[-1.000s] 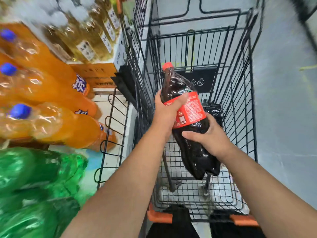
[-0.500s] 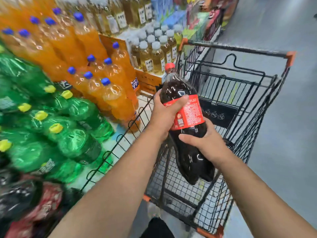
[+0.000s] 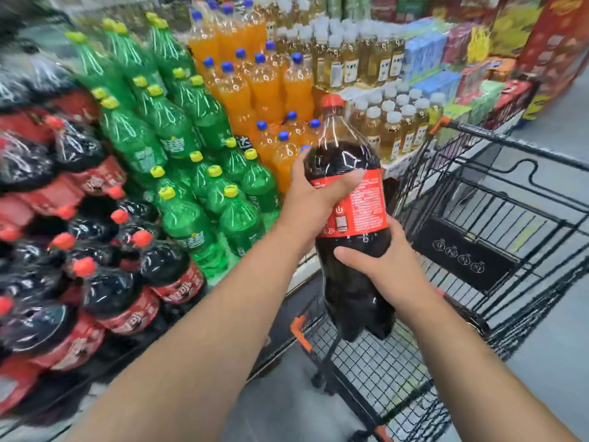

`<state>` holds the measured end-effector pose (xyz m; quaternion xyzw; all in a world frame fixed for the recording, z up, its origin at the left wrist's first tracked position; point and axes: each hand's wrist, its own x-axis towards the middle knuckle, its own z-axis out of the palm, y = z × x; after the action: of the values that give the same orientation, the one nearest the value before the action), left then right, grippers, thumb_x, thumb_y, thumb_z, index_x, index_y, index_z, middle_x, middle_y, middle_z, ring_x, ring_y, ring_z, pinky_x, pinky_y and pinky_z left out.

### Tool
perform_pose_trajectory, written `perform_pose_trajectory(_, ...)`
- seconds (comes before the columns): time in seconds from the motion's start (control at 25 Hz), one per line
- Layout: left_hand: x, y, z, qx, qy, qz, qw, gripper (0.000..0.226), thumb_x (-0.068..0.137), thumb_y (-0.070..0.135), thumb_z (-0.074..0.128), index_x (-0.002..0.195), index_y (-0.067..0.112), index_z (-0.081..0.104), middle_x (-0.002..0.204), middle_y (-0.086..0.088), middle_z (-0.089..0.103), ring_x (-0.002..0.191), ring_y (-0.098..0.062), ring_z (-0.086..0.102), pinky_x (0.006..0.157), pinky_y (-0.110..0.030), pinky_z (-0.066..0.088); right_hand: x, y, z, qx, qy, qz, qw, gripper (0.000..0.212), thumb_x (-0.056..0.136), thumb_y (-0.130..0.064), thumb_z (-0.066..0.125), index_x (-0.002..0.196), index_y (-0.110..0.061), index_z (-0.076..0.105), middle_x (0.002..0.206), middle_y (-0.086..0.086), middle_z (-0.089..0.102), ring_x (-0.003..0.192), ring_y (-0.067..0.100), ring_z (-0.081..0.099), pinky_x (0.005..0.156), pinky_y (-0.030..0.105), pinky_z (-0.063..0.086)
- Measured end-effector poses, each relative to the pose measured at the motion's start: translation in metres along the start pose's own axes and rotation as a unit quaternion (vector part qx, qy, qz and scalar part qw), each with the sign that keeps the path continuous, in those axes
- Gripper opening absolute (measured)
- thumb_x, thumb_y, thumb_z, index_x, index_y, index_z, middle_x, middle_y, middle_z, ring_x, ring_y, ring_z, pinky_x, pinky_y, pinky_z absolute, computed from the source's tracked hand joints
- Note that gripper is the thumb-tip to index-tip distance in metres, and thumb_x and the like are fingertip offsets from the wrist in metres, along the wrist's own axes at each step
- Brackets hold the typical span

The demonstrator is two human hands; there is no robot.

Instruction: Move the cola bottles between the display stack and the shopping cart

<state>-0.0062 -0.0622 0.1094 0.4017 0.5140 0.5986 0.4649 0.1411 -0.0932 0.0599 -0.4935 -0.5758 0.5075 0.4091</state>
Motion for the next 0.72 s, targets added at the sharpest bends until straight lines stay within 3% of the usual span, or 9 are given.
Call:
perform_pose_trajectory(0.16,-0.026,0.028,-0.053,0.019,0.036,0.041,0.998,0.079,0.078,0.01,0.086,0.143,0.018,0.041,0.116,-0.003,0.07,0.093,-0.013,0.074,0.077,-0.032,0.061,-0.016,-0.024,0.048,0.004,-0.045,-0.046,0.998,0.098,0.046,-0.044,0.095,0.129,-0.037,0.044,0.113,-0.022,0.064,0.103,-0.008,0.06,0.09,0.023,0.046)
perform_pose_trajectory(0.36,-0.074,0.058,-0.135,0.042,0.07,0.088,0.993,0.094,0.063,0.027,0.087,0.144,0.023,0.039,0.125,0.0,0.067,0.105,-0.013,0.072,0.086,-0.031,0.06,-0.05,-0.045,0.127,0.019,-0.09,-0.079,0.993,0.104,0.043,-0.045,0.089,0.135,-0.029,0.043,0.116,-0.017,0.064,0.1,-0.011,0.061,0.083,0.008,0.046)
perform_pose_trajectory(0.48,-0.11,0.069,-0.187,0.048,0.104,0.104,0.988,0.106,0.056,0.036,0.092,0.147,0.022,0.038,0.13,-0.003,0.067,0.113,-0.019,0.07,0.097,-0.043,0.058,-0.078,-0.054,0.176,0.033,-0.118,-0.081,0.989,0.106,0.039,-0.05,0.086,0.134,-0.028,0.044,0.117,-0.013,0.066,0.105,-0.002,0.063,0.091,0.023,0.052)
perform_pose_trajectory(0.64,-0.163,0.087,-0.254,0.044,0.155,0.125,0.979,0.092,0.059,0.027,0.092,0.137,0.028,0.042,0.124,0.001,0.069,0.109,-0.014,0.071,0.095,-0.038,0.059,-0.118,-0.068,0.24,0.043,-0.177,-0.087,0.979,0.101,0.041,-0.045,0.088,0.131,-0.026,0.047,0.116,-0.011,0.069,0.109,0.006,0.065,0.1,0.042,0.05)
perform_pose_trajectory(0.72,-0.188,0.096,-0.287,0.04,0.175,0.138,0.974,0.088,0.061,0.022,0.09,0.136,0.028,0.043,0.121,0.002,0.069,0.106,-0.011,0.071,0.091,-0.034,0.059,-0.139,-0.075,0.272,0.042,-0.199,-0.1,0.974,0.102,0.041,-0.046,0.088,0.132,-0.025,0.047,0.118,-0.01,0.069,0.11,0.007,0.065,0.1,0.041,0.05)
